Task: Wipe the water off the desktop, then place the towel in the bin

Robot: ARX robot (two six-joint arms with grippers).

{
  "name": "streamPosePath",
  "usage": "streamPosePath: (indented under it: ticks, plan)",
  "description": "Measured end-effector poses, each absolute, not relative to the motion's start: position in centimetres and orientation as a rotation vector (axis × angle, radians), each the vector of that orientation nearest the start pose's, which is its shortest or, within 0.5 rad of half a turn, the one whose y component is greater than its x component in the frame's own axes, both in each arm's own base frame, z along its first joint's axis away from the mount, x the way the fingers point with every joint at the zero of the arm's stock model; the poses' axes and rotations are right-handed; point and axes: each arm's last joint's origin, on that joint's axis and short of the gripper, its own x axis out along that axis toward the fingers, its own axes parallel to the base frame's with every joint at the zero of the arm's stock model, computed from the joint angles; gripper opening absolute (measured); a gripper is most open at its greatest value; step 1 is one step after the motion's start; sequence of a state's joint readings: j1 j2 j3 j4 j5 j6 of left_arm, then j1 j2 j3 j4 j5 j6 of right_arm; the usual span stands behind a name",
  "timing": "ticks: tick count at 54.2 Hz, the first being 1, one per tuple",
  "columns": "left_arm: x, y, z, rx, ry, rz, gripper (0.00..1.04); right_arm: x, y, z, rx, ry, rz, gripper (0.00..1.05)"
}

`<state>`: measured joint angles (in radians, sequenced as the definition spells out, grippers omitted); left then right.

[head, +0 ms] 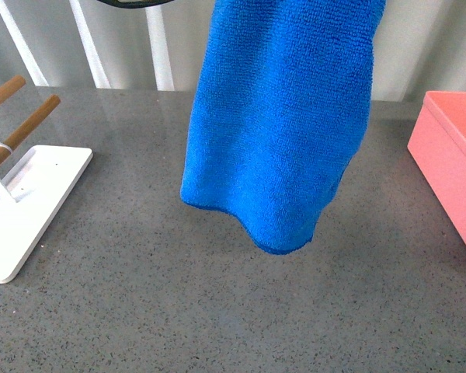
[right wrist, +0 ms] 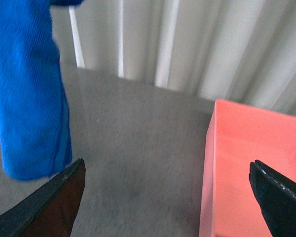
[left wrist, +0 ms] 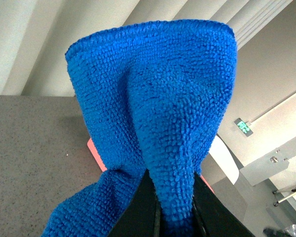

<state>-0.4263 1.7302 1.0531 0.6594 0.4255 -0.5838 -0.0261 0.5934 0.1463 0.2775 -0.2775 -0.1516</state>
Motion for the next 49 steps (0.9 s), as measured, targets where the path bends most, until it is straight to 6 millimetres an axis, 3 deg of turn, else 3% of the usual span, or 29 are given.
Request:
streamPosePath:
  ticks: [7, 12, 29, 49]
  plan:
    - [34.5, -17.1, 25.5, -0.545, 0.272, -0.814, 0.05, 19.9, 1.0, 21.1, -0.147, 0.111, 0.322, 0.98]
    - [34.5, -17.2, 25.6, -0.549, 0.263, -0.801, 0.05, 23.0, 2.8, 21.1, -0.150, 0.193, 0.438, 0.98]
    - [34.5, -18.0, 26.5, -0.562, 0.240, -0.803, 0.05, 23.1, 8.2, 20.0, -0.179, 0.229, 0.720, 0.98]
    - [34.2, -19.0, 27.0, -0.568, 0.232, -0.798, 0.05, 25.7, 10.1, 18.2, -0.200, 0.229, 0.739, 0.98]
